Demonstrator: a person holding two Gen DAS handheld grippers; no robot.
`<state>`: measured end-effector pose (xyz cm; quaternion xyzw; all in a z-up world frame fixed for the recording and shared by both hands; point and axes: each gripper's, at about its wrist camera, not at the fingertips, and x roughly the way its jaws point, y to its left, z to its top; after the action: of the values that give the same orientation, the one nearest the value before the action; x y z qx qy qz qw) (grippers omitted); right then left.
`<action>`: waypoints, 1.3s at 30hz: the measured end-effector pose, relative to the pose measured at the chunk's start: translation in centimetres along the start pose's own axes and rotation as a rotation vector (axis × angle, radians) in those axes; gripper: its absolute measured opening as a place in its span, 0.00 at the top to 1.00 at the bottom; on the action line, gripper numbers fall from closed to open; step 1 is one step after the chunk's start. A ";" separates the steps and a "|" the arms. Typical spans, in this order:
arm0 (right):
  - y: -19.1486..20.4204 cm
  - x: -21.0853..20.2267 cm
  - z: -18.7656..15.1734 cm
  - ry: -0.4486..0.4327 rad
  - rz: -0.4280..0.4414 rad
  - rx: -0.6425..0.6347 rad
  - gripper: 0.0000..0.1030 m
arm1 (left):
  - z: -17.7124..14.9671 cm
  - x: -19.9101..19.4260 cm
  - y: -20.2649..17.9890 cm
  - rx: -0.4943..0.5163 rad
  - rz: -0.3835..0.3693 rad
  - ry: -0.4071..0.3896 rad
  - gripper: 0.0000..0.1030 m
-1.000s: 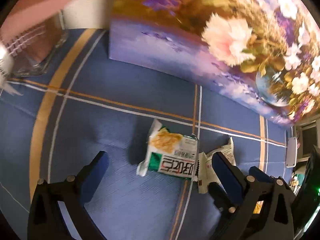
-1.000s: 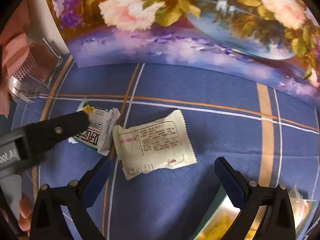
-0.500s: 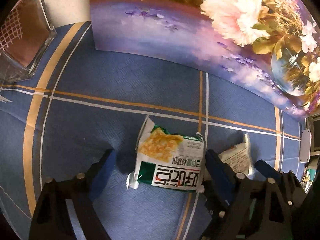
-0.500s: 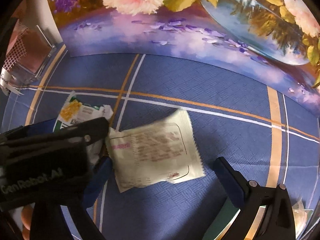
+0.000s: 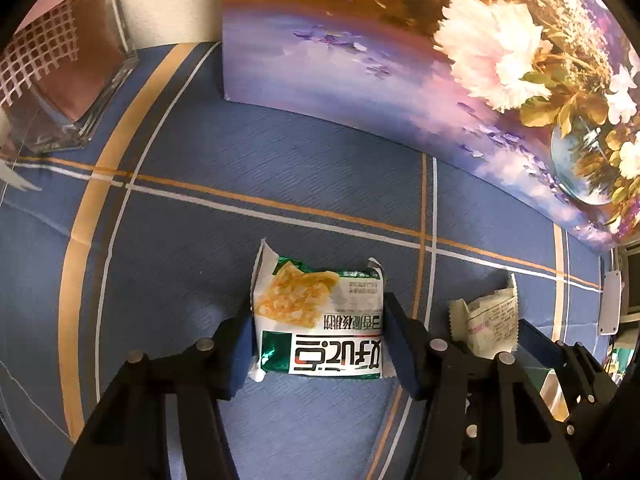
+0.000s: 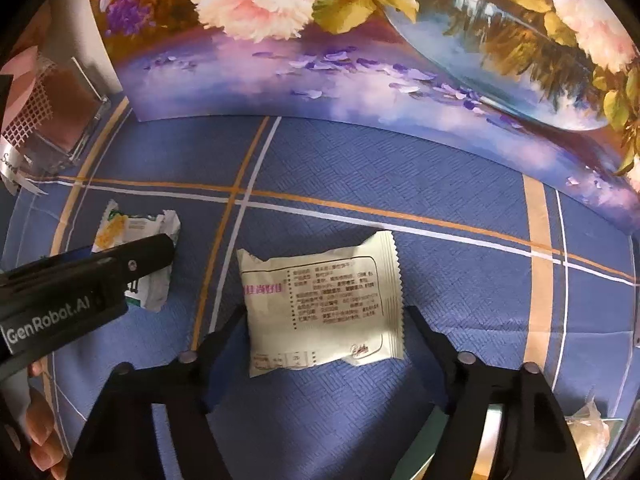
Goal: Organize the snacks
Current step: 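Grasp green-and-white box pack with left tool while right tool grasps white printed pouch, then carry box pack with left tool while right tool carries white pouch over tray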
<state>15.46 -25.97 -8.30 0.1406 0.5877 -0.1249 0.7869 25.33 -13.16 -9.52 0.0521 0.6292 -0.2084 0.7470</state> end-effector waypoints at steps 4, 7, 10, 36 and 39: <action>0.3 -0.3 0.2 0.003 -0.016 -0.015 0.43 | -0.5 -0.3 0.3 -0.024 -0.005 -0.003 0.44; 0.3 -0.5 -0.1 0.008 -0.004 -0.008 0.44 | -0.9 -0.5 0.9 -0.043 -0.015 0.001 0.45; 0.2 -1.3 -0.4 0.003 0.009 0.000 0.44 | -2.0 -0.6 1.6 -0.070 -0.030 0.001 0.45; 1.0 -14.0 -11.0 -0.144 0.029 0.117 0.44 | -12.5 -12.8 -0.5 -0.131 -0.151 -0.178 0.45; 0.8 -14.9 -12.4 -0.154 0.041 0.147 0.44 | -13.9 -13.7 -0.7 -0.145 -0.158 -0.196 0.45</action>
<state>0.59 -20.16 2.76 0.1998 0.5119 -0.1621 0.8196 10.63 -5.65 0.93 -0.0724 0.5688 -0.2247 0.7879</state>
